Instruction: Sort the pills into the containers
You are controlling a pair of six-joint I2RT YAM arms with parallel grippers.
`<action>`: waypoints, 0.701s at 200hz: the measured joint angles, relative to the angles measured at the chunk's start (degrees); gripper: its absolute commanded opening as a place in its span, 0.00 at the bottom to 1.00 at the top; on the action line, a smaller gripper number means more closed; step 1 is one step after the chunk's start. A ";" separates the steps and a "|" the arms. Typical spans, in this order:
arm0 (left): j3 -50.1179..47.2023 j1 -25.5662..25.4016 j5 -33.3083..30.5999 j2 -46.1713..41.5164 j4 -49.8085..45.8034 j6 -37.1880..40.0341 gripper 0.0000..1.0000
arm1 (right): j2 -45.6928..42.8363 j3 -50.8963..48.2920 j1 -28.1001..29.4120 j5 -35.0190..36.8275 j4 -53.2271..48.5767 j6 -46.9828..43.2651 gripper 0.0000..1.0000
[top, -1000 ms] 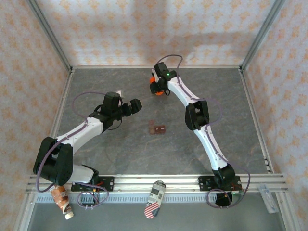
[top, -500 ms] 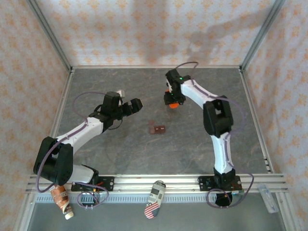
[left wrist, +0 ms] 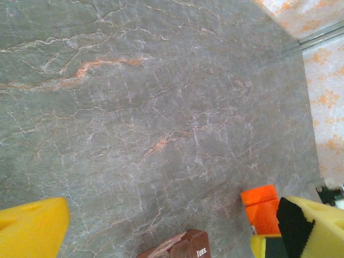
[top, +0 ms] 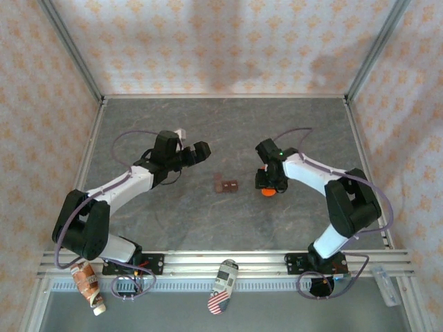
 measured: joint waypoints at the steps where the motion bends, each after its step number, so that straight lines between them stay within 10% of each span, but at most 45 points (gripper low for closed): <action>1: 0.00 0.00 0.00 0.02 0.02 -0.02 1.00 | -0.11 -0.15 0.13 0.02 0.09 0.11 0.33; 140: 0.33 -0.37 -0.02 0.55 0.63 -0.85 1.00 | 6.60 4.87 0.72 1.62 0.31 1.64 0.69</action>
